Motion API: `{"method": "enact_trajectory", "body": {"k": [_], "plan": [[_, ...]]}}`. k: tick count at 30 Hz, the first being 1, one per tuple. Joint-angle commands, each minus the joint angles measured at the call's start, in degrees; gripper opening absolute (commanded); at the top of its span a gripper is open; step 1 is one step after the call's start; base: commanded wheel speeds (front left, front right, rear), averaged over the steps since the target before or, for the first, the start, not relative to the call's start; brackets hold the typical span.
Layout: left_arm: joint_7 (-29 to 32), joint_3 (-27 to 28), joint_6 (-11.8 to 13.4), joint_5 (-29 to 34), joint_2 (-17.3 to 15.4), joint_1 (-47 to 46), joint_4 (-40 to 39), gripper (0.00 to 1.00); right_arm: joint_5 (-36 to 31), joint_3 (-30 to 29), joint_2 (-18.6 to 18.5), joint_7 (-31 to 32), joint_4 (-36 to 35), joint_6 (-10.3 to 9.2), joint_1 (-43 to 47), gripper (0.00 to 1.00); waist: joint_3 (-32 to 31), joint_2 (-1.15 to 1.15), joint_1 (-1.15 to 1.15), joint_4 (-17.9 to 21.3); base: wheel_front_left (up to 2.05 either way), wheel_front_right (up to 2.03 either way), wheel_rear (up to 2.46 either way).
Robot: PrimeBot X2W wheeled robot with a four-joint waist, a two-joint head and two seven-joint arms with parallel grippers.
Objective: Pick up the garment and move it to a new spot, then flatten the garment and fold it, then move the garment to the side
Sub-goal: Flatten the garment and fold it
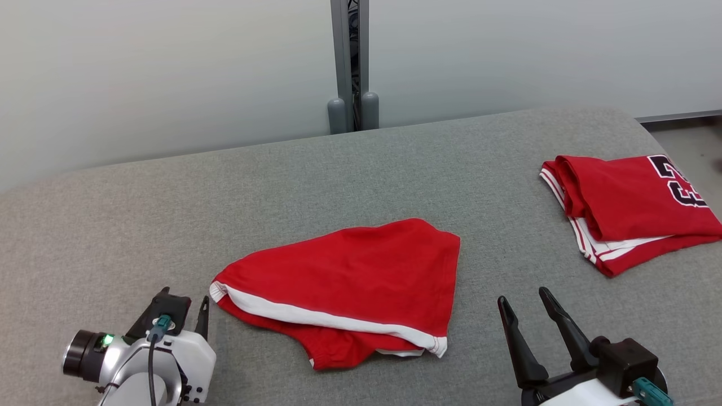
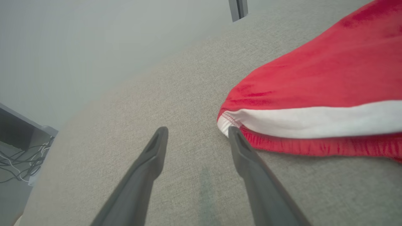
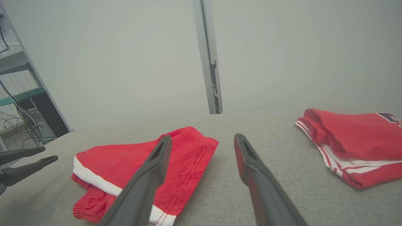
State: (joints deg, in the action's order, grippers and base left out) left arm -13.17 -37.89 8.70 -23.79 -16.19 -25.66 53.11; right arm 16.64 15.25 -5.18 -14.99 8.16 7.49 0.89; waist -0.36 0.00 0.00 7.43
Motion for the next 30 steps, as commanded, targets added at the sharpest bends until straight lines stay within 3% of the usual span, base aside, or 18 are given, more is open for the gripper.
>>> {"method": "enact_trajectory", "body": {"k": [1,6,11,14,21,30], "plan": [[-0.61,0.66,0.76,-0.40,-0.30,0.74,-0.61,1.00,0.08,0.00,-0.36,-0.23,0.13,0.02,0.63,1.00,-0.09,0.00,0.00,-0.06,0.00,0.00,0.00],[-1.96,4.75,3.45,-3.02,0.04,5.01,-6.60,1.00,0.54,0.37,-0.66,-0.23,0.76,0.02,0.86,1.00,-0.43,0.00,0.00,-0.71,0.00,0.00,0.00],[-2.07,13.31,6.61,-3.88,1.09,11.70,-20.57,1.00,1.05,0.60,-0.73,-0.22,1.79,0.02,1.15,1.00,-0.52,0.00,0.00,-1.91,0.00,0.00,0.00],[-2.02,18.03,7.19,-2.38,2.50,16.47,-28.75,1.00,1.43,0.85,-0.78,-0.22,2.88,0.02,1.10,1.00,-0.63,0.00,0.00,-2.77,0.00,0.00,0.00],[-2.00,24.12,5.37,3.65,7.70,24.93,-41.78,1.00,3.23,2.58,-1.01,-0.23,6.05,0.02,0.55,1.00,-0.94,0.00,0.00,-5.35,0.00,0.00,0.00],[-1.99,25.70,2.22,9.86,11.86,30.13,-47.89,1.00,9.68,7.31,-1.73,-0.22,16.52,0.02,-2.89,1.00,-0.86,0.00,0.00,-8.83,0.00,0.00,0.00]]}}
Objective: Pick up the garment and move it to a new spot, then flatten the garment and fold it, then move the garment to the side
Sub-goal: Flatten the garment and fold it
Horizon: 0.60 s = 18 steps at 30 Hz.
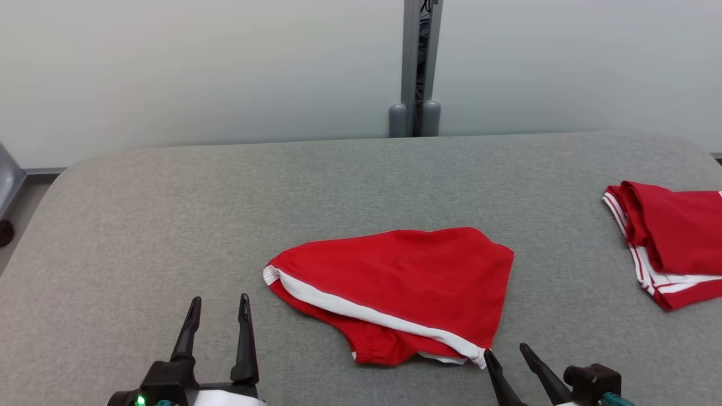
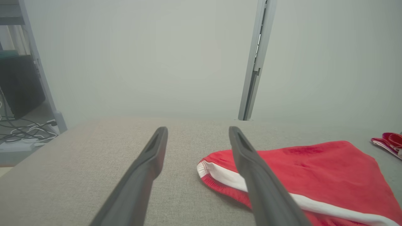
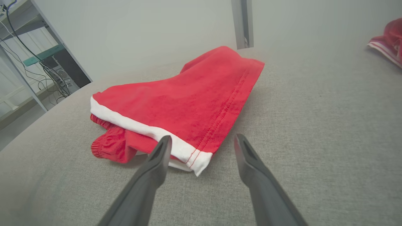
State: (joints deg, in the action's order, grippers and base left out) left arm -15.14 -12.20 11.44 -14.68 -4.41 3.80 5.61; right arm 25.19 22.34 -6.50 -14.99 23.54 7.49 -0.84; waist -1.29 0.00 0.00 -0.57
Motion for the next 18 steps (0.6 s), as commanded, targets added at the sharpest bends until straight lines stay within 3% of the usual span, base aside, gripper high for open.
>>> {"method": "enact_trajectory", "body": {"k": [1,12,13,14,15,16,18], "plan": [[-0.02,0.01,-0.53,0.76,0.08,0.67,-0.38,1.00,1.13,0.22,-0.42,-0.22,1.14,0.02,-1.16,1.00,0.07,0.00,0.00,-0.83,0.00,0.00,0.00],[-0.02,0.34,-2.52,3.41,1.19,1.39,0.24,1.00,12.83,6.56,-1.67,-0.22,12.20,0.02,-6.98,0.98,0.61,0.00,0.00,-4.23,0.00,0.00,0.00],[-0.02,0.59,-2.68,3.50,1.24,1.39,0.29,1.00,13.64,7.07,-1.72,-0.22,12.63,0.02,-7.08,0.80,0.72,0.00,0.00,-4.35,0.00,0.00,0.00],[-0.02,0.81,-2.82,3.60,1.26,1.36,0.30,1.00,14.30,7.53,-1.78,-0.23,12.98,0.02,-7.22,0.43,0.83,0.00,0.00,-4.43,0.00,0.00,0.00],[-0.02,1.00,-2.84,3.66,1.28,1.31,0.30,1.00,14.76,8.04,-2.04,-0.23,13.14,0.02,-7.55,0.27,0.94,0.00,0.00,-4.47,0.00,0.00,0.00],[-0.02,1.17,-2.87,3.67,1.30,1.20,0.26,1.00,15.33,8.74,-2.32,-0.22,13.44,0.02,-7.76,0.00,1.04,0.00,0.00,-4.49,0.00,0.00,0.00],[-0.02,1.46,-3.07,3.82,1.34,1.01,0.23,1.00,16.33,9.85,-2.82,-0.23,13.93,0.02,-8.06,0.00,1.16,0.00,0.00,-4.42,0.00,0.00,0.00]]}}
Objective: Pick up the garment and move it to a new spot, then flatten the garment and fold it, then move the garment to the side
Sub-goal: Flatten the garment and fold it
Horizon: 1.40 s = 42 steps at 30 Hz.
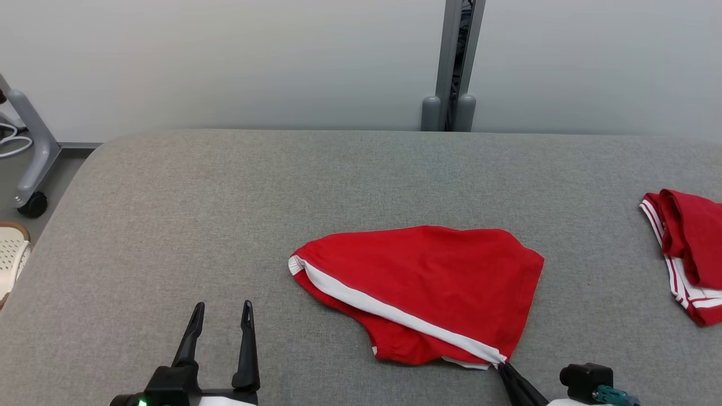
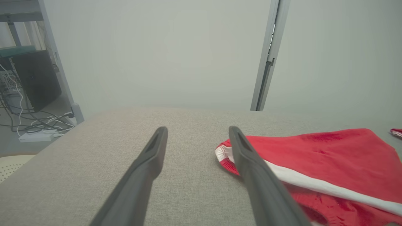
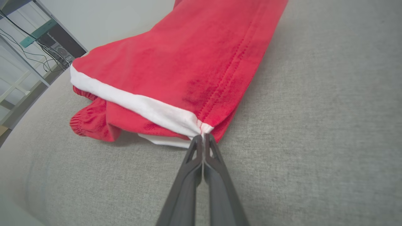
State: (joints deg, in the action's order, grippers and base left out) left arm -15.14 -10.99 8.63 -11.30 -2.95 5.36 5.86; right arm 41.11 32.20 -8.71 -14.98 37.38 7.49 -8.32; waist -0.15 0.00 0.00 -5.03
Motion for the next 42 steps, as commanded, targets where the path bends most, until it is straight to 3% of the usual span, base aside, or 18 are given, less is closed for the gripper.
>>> {"method": "enact_trajectory", "body": {"k": [1,6,15,25,26,27,28,29,30,36,42], "plan": [[-0.02,0.36,-0.33,0.37,-0.11,-0.63,0.03,1.00,0.85,0.56,-0.80,-0.23,0.23,0.02,-0.74,0.00,0.02,0.00,0.00,0.11,0.00,0.00,0.00],[-0.02,0.77,-0.42,0.59,-0.06,-0.97,0.08,1.00,1.14,0.34,-2.92,-0.24,-0.39,0.02,-1.35,0.00,-0.12,0.00,0.00,0.72,0.00,0.00,0.00],[-0.02,-0.34,-1.13,0.60,-0.06,-0.98,1.46,1.00,-4.51,-7.95,-6.85,-0.24,-3.47,0.02,-1.74,0.00,-0.25,0.00,0.00,2.06,0.00,0.00,0.00],[-0.02,-4.03,-5.00,-1.22,-0.08,-2.64,7.24,1.00,-9.48,-9.64,-7.59,-0.24,1.11,0.02,-2.81,0.00,-0.58,0.00,0.00,2.28,0.00,0.00,0.00],[-0.02,-4.17,-5.10,-1.45,-0.08,-2.91,7.57,1.00,-9.86,-9.71,-7.40,-0.23,1.52,0.02,-2.87,0.19,-0.67,0.00,0.00,2.27,0.00,0.00,0.00],[-0.02,-4.17,-5.10,-1.45,-0.08,-2.91,7.57,1.00,-9.86,-9.71,-7.40,-0.23,1.52,0.02,-2.87,0.19,-0.67,0.00,0.00,2.27,0.00,0.00,0.00],[-0.02,-4.31,-5.22,-1.59,-0.09,-2.88,7.93,1.00,-10.29,-10.00,-7.26,-0.24,1.67,0.02,-2.91,0.45,-0.75,0.00,0.00,2.26,0.00,0.00,0.00],[-0.02,-4.45,-5.24,-1.81,-0.06,-2.79,8.19,1.00,-10.75,-10.24,-7.08,-0.23,1.78,0.02,-2.87,0.91,-0.81,0.00,0.00,2.27,0.00,0.00,0.00],[-0.02,-4.45,-5.20,-2.01,-0.07,-2.80,8.32,1.00,-11.20,-10.65,-6.84,-0.24,1.66,0.02,-2.85,1.00,-0.89,0.00,0.00,2.31,0.00,0.00,0.00],[-0.02,-3.58,-4.25,-2.92,-0.07,-2.59,7.59,1.00,-15.54,-14.11,-5.59,-0.24,-1.63,0.02,-1.71,1.00,-1.23,0.00,0.00,3.13,0.00,0.00,0.00],[-0.02,-2.75,-2.38,-5.82,-0.07,-1.56,6.47,1.00,-21.25,-15.96,-3.06,-0.23,-9.32,0.02,1.11,1.00,-2.22,0.00,0.00,5.00,0.00,0.00,0.00]]}}
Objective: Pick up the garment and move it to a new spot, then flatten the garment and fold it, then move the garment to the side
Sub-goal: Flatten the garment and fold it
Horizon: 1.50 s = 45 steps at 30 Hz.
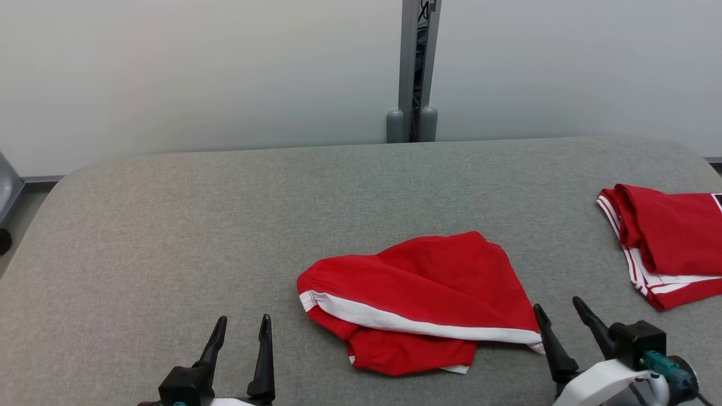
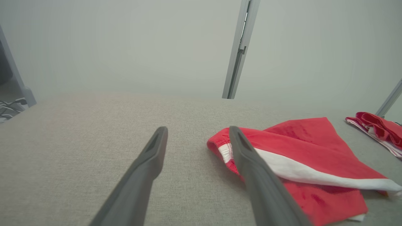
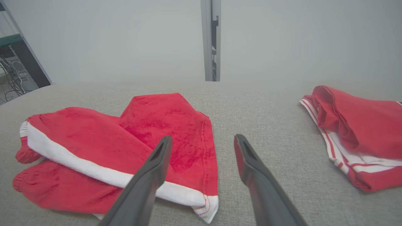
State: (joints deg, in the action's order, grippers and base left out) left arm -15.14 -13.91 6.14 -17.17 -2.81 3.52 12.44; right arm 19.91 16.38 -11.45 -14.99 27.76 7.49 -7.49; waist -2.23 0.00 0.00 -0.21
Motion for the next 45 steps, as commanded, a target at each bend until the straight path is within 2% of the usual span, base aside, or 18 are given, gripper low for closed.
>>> {"method": "enact_trajectory", "body": {"k": [1,10,17,27,45], "plan": [[-0.02,0.13,0.35,-0.49,-0.22,0.43,-0.23,1.00,-0.73,-0.25,0.11,-0.22,-1.02,0.02,0.73,1.00,-0.26,0.00,0.00,0.46,0.00,0.00,0.00],[-0.02,0.48,1.03,-2.13,-0.22,1.01,-1.51,1.00,-3.39,-2.39,3.46,-0.23,-10.51,0.02,5.97,1.00,-1.04,0.00,0.00,2.20,0.00,0.00,0.00],[-0.02,1.11,1.99,-0.21,-0.22,2.11,-3.70,1.00,-4.83,-5.09,4.94,-0.23,-16.46,0.02,9.99,1.00,-2.24,0.00,0.00,2.63,0.00,0.00,0.00],[-0.02,0.70,3.04,1.73,-0.22,3.94,-5.13,1.00,-4.89,-5.38,5.74,-0.23,-17.79,0.02,12.50,1.00,-3.69,0.00,0.00,2.73,0.00,0.00,0.00],[-0.02,0.46,3.50,2.89,-0.22,4.57,-4.53,1.00,-4.41,-5.04,5.75,-0.22,-16.88,0.02,12.65,1.00,-4.25,0.00,0.00,2.14,0.00,0.00,0.00]]}}
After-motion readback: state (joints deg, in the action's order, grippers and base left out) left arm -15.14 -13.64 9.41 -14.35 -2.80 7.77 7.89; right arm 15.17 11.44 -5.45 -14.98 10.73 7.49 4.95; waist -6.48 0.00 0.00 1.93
